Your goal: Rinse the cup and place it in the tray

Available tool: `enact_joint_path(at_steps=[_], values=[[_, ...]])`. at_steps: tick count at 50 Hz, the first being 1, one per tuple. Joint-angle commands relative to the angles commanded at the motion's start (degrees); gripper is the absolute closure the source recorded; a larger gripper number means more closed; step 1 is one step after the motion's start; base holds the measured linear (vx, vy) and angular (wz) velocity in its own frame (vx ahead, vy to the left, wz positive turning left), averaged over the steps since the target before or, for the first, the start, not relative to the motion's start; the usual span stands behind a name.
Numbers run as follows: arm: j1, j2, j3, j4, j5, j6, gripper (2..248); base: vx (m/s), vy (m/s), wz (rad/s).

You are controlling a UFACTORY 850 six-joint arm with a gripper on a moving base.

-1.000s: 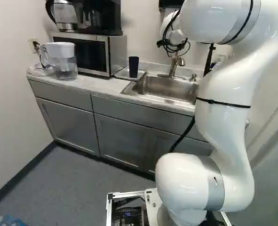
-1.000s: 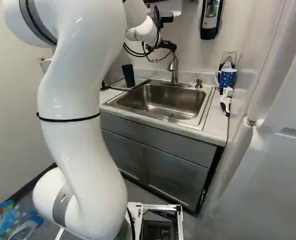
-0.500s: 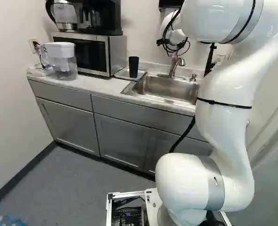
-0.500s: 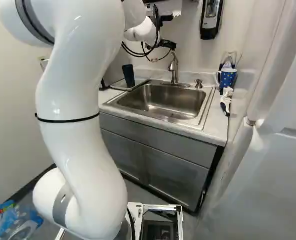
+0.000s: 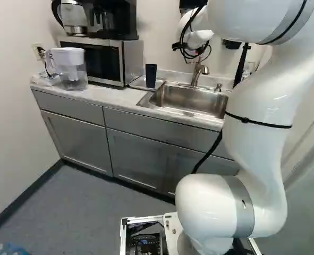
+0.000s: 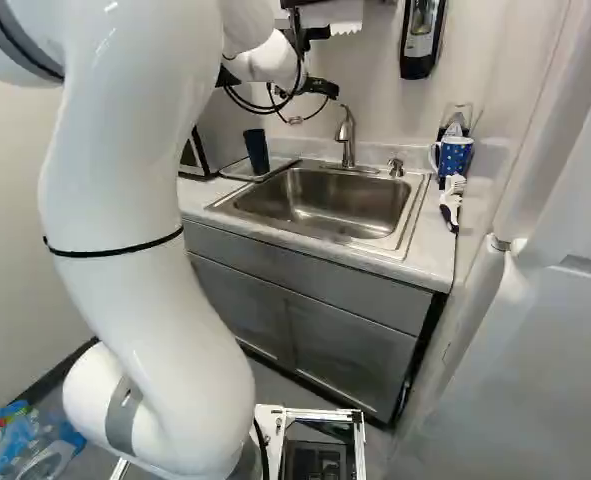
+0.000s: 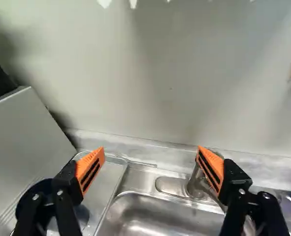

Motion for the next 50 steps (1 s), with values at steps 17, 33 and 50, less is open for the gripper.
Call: enact_joint_path(at_steps=[17,33,50], values=[[1.36,4.25,4.68,0.00,-1.87,0.00,3,0.000,0.000,0.000],[1.62,9.09,9.84,0.00,-6.74,0.00,3,0.000,0.000,0.000],[1.47,14.25,15.10,0.00,-12.15,0.00,3,0.000,0.000,0.000]])
